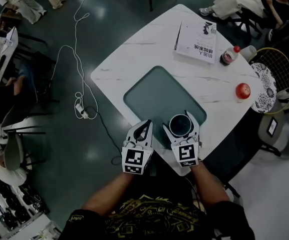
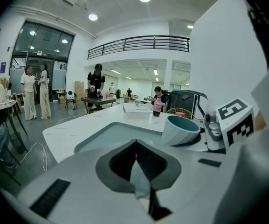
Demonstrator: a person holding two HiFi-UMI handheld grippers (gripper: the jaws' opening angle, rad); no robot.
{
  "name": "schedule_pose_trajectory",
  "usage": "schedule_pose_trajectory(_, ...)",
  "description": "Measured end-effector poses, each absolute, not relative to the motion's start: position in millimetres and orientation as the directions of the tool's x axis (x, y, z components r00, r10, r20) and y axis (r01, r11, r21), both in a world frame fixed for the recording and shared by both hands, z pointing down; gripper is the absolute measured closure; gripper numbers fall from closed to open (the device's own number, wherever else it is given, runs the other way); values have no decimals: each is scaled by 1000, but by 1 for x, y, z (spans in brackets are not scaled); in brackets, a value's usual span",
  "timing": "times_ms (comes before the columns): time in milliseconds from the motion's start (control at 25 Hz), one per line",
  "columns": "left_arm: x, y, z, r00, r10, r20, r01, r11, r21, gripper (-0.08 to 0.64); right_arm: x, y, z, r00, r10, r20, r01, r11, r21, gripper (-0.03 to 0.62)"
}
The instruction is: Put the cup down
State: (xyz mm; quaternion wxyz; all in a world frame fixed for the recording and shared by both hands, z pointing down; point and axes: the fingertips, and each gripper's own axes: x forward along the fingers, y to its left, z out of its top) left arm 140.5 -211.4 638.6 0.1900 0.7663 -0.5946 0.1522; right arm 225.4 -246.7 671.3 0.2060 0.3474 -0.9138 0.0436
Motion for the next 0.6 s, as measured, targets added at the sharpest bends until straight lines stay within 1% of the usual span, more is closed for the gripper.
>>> schedule_pose_trajectory(80, 141, -210, 637, 247, -853, 460, -969, -223, 107, 549, 227, -246, 671, -673, -611, 416, -654, 755, 50, 195)
schedule_pose_trajectory(200, 141, -206, 634, 241, -856, 457, -970, -217, 107, 549, 232, -242, 670, -677, -600, 427, -652, 758, 31, 171)
schedule_pose_trajectory(320, 138, -201, 626, 229, -864, 448, -973, -206, 101, 548, 241, -238, 663, -677, -599, 427, -657, 754, 16, 166)
schedule_pose_trajectory(480, 119, -194, 599, 187, -896, 404, -982, -168, 83, 549, 268, -240, 636, -643, -650, 405, -704, 710, 22, 166)
schedule_pose_trajectory(600, 97, -170, 589, 140, -908, 394, -990, -120, 76, 548, 292, -222, 630, -613, -676, 409, -740, 672, 3, 166)
